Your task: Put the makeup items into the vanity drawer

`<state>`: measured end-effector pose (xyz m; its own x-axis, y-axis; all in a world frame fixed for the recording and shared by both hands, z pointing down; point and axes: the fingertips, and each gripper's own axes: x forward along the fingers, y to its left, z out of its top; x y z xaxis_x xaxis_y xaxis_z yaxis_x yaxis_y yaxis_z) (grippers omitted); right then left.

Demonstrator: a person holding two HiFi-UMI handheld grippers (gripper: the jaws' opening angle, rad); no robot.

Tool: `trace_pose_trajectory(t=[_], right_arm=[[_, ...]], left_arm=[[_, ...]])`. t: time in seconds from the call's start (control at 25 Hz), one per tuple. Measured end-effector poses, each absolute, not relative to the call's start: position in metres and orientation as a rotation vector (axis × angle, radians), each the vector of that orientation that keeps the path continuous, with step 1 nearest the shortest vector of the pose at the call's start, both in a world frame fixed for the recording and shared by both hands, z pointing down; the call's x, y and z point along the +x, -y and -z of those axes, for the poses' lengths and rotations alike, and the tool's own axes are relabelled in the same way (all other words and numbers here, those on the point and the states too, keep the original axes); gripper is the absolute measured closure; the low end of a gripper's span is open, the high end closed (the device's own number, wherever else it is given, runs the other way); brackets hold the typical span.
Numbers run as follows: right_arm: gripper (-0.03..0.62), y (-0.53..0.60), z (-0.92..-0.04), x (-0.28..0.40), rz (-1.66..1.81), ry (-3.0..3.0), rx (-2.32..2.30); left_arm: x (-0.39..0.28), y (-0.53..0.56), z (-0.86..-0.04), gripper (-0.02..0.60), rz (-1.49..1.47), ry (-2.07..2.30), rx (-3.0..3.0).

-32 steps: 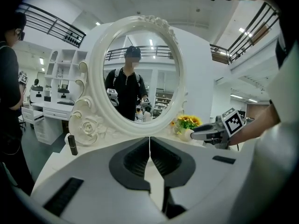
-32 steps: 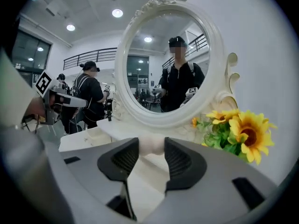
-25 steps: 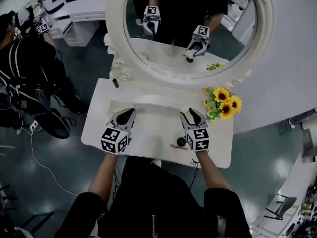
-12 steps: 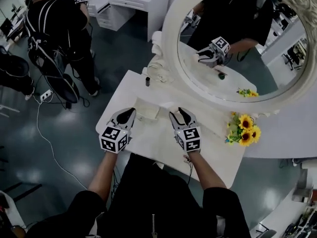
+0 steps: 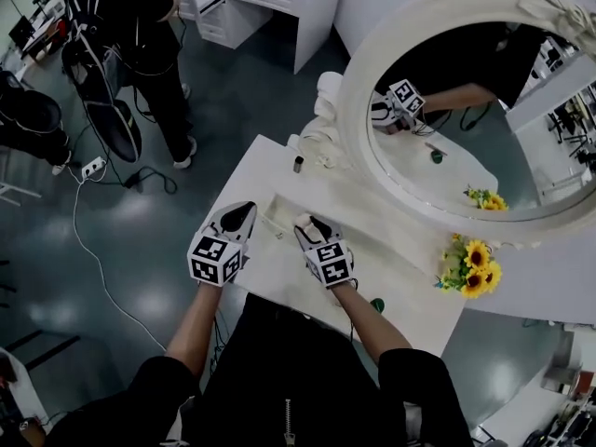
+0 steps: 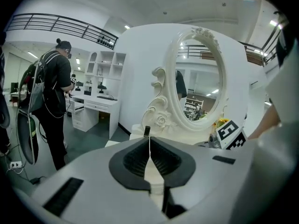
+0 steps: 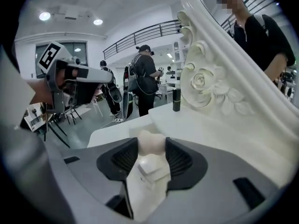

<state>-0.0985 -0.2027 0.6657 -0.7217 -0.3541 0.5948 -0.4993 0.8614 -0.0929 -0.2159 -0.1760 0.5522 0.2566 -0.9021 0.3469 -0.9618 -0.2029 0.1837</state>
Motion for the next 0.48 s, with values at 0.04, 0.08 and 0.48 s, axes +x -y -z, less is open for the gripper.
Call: trace_pose_trajectory(t=[0.04, 0.08, 0.48], right_arm=[[0.407, 0.204, -0.672, -0.099, -0.367, 2.434, 0.628], [0.405, 0.205, -0.679, -0.1, -0.394, 2.415, 0.634], [0.39, 0.212, -0.707, -0.1, -0.518, 2.305, 0.648]], left_arm=[[-0.217, 0.178, -0.554, 0.56, -0.232, 1.698, 2.175], [-0.218, 0.18, -0.556, 0.56, -0.235, 1.692, 2.175], [-0.227, 0.194, -0.565, 0.56, -0.243, 1.652, 2.172]])
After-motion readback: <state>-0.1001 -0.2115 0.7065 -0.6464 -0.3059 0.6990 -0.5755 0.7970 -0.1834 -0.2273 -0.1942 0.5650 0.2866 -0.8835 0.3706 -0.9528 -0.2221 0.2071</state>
